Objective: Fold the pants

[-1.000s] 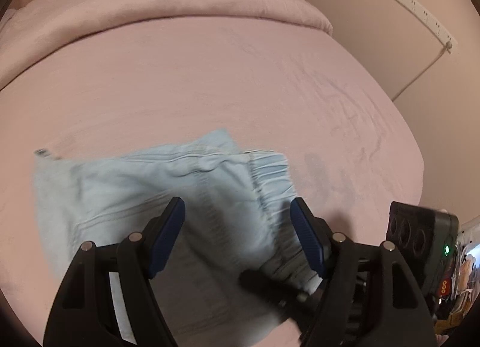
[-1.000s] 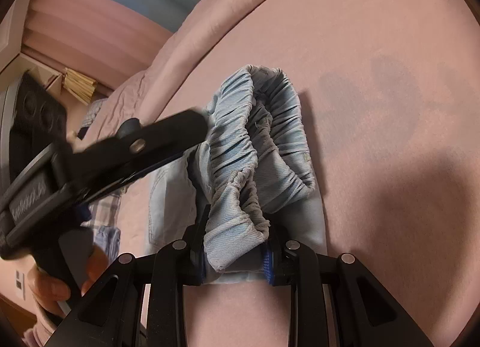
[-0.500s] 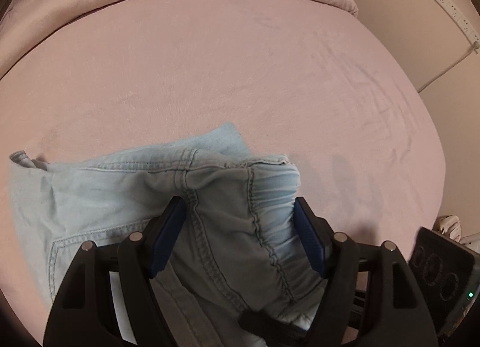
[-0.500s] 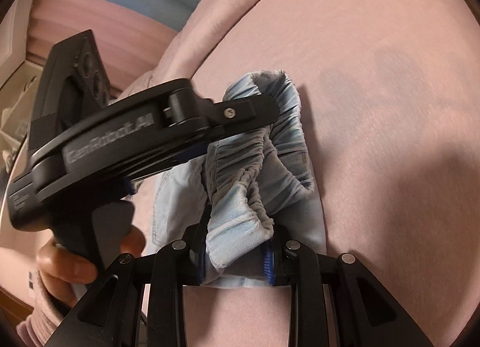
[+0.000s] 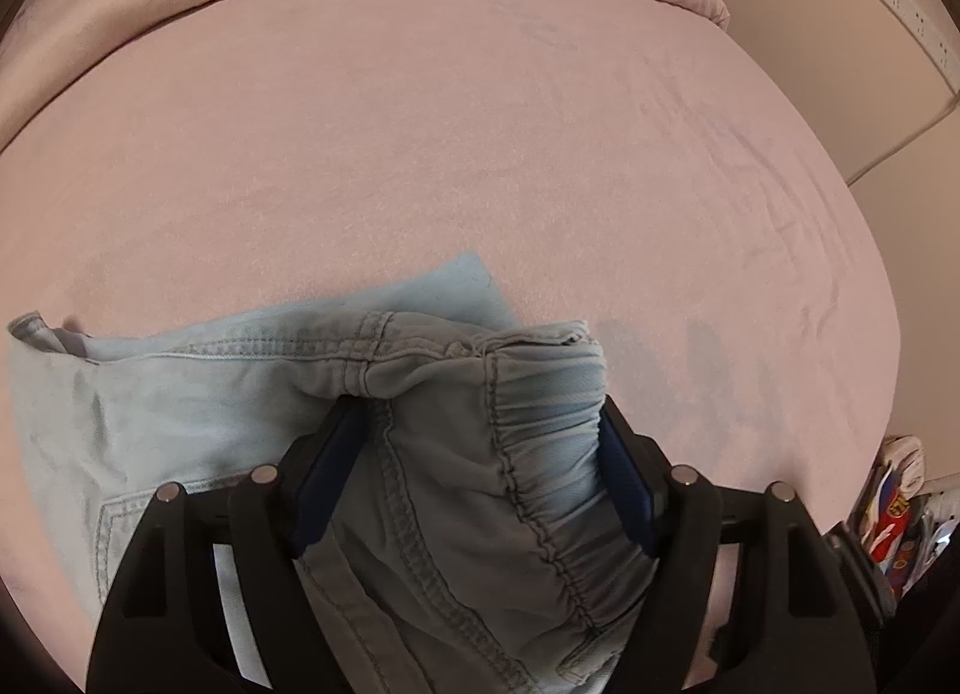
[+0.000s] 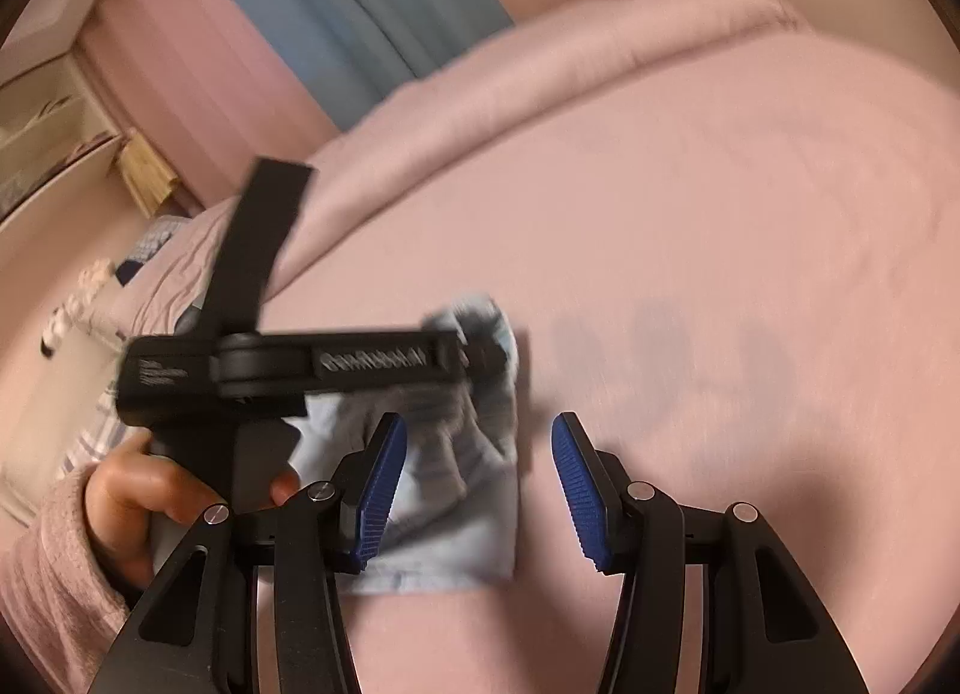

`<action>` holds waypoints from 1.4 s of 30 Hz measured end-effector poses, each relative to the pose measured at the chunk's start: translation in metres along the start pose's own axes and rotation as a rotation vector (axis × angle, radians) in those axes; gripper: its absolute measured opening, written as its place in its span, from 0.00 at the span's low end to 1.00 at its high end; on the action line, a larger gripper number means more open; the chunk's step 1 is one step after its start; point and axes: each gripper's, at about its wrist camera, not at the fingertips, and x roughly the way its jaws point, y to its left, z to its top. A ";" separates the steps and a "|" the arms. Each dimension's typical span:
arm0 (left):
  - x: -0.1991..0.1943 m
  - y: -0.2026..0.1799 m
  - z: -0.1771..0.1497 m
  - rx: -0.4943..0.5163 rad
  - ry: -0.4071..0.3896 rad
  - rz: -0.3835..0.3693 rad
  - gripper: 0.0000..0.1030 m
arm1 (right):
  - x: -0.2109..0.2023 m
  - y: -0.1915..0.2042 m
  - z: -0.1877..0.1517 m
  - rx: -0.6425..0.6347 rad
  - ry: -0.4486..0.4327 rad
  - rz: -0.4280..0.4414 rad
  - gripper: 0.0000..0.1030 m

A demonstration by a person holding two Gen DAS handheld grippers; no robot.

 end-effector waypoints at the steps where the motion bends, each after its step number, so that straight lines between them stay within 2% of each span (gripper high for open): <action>1: 0.000 0.002 0.002 -0.010 0.000 -0.012 0.73 | -0.001 0.004 0.002 -0.021 -0.014 -0.001 0.51; 6: 0.002 0.007 0.006 -0.035 0.015 -0.054 0.74 | 0.000 0.017 0.004 -0.069 -0.056 0.020 0.42; 9: 0.002 0.012 0.008 -0.052 0.018 -0.084 0.74 | 0.005 0.028 0.006 -0.135 -0.070 -0.002 0.35; 16: 0.003 0.022 0.013 -0.135 0.027 -0.163 0.74 | 0.023 0.024 -0.003 -0.166 0.025 0.005 0.30; 19: 0.003 0.023 0.013 -0.151 0.027 -0.178 0.74 | 0.036 0.014 -0.009 -0.127 0.081 0.018 0.30; 24: -0.007 0.026 0.007 -0.178 -0.006 -0.201 0.74 | 0.036 0.004 -0.011 -0.104 0.088 0.050 0.30; 31: -0.043 0.031 -0.011 -0.145 -0.110 -0.170 0.75 | 0.036 -0.007 -0.011 -0.081 0.092 0.078 0.30; 34: -0.058 0.039 -0.018 -0.159 -0.156 -0.174 0.74 | 0.040 -0.002 -0.011 -0.085 0.090 0.076 0.30; 36: -0.068 0.048 -0.026 -0.178 -0.189 -0.147 0.73 | 0.041 -0.002 -0.011 -0.086 0.092 0.071 0.30; 42: -0.078 0.081 -0.055 -0.253 -0.185 -0.102 0.73 | 0.042 -0.003 -0.011 -0.077 0.097 0.078 0.30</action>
